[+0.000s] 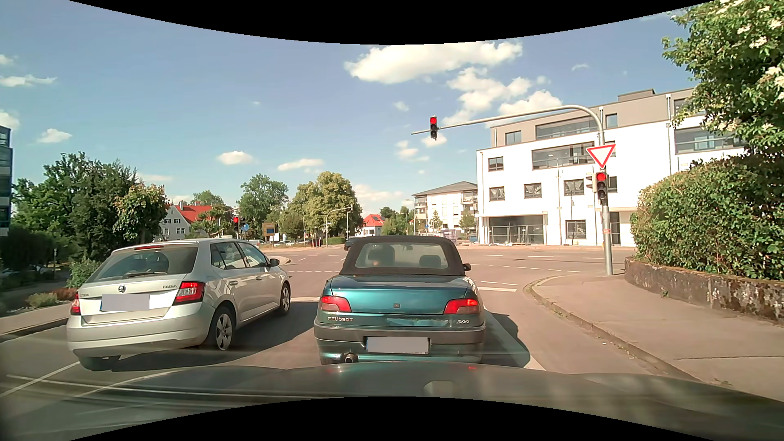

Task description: Follow the waypoints while adhering to traffic rules and regulations

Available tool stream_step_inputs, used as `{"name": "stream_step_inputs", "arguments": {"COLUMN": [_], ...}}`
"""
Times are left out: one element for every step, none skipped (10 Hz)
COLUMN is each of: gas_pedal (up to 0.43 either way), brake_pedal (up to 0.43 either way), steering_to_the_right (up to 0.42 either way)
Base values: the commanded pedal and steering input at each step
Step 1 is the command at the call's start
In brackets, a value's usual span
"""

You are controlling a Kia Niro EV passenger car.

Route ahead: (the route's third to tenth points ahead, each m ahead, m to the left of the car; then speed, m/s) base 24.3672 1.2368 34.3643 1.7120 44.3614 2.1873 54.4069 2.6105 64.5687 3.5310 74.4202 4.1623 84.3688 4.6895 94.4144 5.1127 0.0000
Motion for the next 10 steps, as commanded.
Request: {"name": "stream_step_inputs", "arguments": {"gas_pedal": [0.000, 0.000, 0.000, 0.000, 0.000, 0.000, 0.000, 0.000, 0.000, 0.000], "brake_pedal": [0.659, 0.659, 0.659, 0.659, 0.659, 0.659, 0.659, 0.659, 0.659, 0.659], "steering_to_the_right": [0.003, 0.003, 0.003, 0.004, 0.003, 0.003, 0.003, 0.003, 0.003, 0.004]}}
